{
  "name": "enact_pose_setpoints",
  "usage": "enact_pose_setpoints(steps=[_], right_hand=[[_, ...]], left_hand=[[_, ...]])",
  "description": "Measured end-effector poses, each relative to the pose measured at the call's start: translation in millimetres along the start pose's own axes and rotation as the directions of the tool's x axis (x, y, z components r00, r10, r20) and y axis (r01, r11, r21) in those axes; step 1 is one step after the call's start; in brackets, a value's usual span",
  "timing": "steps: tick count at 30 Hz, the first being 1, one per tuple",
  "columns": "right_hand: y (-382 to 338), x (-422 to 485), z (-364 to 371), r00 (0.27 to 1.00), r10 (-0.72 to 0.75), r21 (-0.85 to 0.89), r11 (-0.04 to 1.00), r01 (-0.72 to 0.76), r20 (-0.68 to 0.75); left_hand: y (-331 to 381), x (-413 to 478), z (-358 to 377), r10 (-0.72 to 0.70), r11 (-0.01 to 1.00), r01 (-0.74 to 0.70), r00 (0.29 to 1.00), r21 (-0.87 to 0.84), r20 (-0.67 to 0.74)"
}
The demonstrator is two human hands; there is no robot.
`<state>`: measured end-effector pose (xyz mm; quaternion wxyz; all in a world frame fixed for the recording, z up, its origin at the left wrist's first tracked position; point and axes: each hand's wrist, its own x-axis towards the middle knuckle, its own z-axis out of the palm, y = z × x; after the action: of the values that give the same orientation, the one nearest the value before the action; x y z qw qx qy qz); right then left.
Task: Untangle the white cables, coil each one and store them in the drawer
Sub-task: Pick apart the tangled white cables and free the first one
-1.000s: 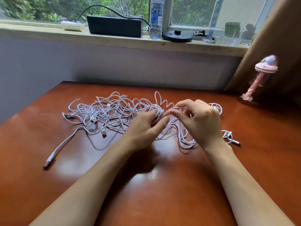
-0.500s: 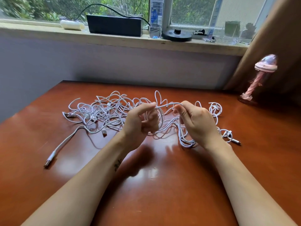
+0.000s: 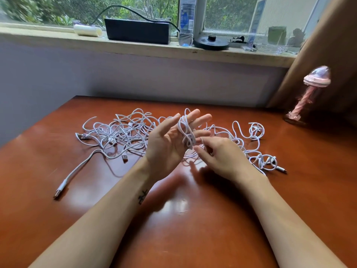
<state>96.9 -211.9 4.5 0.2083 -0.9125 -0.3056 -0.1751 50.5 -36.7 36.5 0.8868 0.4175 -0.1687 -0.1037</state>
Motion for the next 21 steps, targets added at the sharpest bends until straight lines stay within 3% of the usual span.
enact_pose_setpoints(steps=[7,13,17,21], right_hand=[[-8.2,-1.9,-3.1,1.0,-0.006,0.051,0.999,0.006,0.01],[-9.5,-2.2,-8.0,1.0,-0.013,0.113,0.993,0.015,-0.02],[-12.5,-2.4,-5.6,0.996,-0.051,0.152,0.986,0.061,-0.07],[-13.8,-0.3,-6.4,0.979,-0.106,0.158,0.978,0.134,-0.175]], left_hand=[[-1.5,3.9,-4.3,0.085,0.996,-0.079,0.981,0.039,-0.177],[2.3,10.0,-22.8,0.24,0.961,-0.185,0.927,0.206,-0.287],[-1.8,9.3,-27.0,0.298,0.899,-0.18,0.919,0.4,-0.257],[-11.3,10.0,-26.7,0.288,0.772,-0.134,0.945,0.621,-0.154]])
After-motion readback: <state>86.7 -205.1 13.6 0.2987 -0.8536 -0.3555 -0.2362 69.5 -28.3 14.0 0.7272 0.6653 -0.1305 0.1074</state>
